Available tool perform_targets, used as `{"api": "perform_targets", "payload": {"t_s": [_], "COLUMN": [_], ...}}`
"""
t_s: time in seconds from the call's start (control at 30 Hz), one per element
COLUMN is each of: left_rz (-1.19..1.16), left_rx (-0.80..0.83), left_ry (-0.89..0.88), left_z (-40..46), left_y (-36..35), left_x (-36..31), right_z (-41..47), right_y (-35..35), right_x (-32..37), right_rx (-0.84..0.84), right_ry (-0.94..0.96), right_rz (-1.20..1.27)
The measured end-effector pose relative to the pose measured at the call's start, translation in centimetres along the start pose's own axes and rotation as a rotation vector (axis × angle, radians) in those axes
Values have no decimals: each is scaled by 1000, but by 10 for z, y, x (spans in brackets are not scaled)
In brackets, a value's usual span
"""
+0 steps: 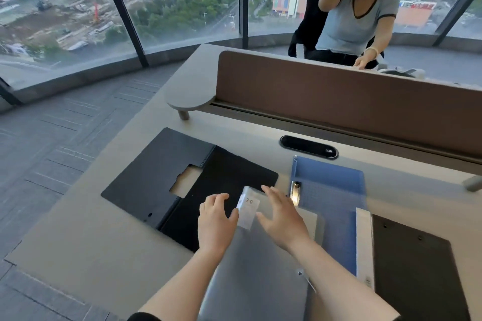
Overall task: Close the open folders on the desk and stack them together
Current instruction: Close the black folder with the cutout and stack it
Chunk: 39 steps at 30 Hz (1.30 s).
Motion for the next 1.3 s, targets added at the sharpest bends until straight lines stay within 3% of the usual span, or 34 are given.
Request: {"api": "perform_targets", "payload": {"t_s": [0.37,0.63,1.07,1.3], "left_rz": [169,212,241,213], "left_rx": [86,170,145,113], "left_ry": [183,240,230,240], "left_z": [58,96,123,121], "left_y": [48,53,52,50], "left_x": [97,125,142,146], "right_z": [91,163,249,259], "right_y": [-47,-52,-46,-41], "right_x": [72,87,88,93], "right_rx": [130,229,230,149], "right_ry": [-64,-137,-154,-138], "right_rz": [-117,-190,-179,-126]}}
Point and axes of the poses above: each hand's wrist, its own z-axis towards the middle knuckle, its own y-axis out of the back of the hand, x = y × z, the point moved 5 cm from there along z, towards the middle knuckle, and after that the axes turned 11 degrees about x, right-handed, at the moved point
